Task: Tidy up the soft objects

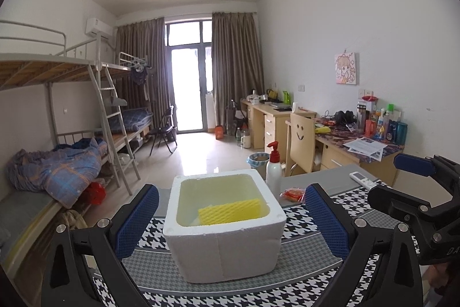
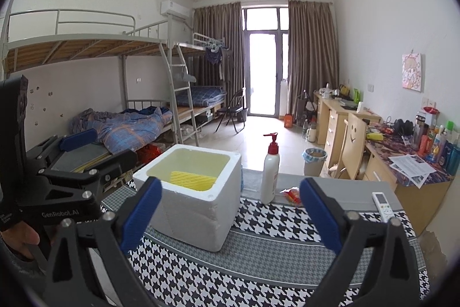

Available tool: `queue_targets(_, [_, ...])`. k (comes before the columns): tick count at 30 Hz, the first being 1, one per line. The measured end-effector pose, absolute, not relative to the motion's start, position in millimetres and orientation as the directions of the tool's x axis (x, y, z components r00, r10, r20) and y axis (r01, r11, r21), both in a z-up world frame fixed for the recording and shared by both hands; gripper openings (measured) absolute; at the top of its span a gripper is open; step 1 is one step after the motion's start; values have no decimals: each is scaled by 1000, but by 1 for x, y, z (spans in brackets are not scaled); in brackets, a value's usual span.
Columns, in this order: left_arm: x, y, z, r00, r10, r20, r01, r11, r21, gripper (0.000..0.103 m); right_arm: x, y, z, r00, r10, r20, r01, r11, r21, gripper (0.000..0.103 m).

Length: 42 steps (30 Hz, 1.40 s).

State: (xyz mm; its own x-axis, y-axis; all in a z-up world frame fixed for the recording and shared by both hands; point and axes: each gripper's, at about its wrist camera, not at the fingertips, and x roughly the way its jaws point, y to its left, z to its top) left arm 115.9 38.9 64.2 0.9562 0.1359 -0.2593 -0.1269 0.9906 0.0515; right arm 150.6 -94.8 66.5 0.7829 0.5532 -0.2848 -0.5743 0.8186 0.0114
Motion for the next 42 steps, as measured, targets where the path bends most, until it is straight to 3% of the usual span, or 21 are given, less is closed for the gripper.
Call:
queue_targets(24, [50,23,55,972,154,-180,-151,988,34,102,83,-121,62,818,549,-168,-559,829,-11,100])
queue_targets(42, [26,6,42,973,176,-152,-172,984,38,102,60,-128,45,816,557,-154,-563,827,6,100])
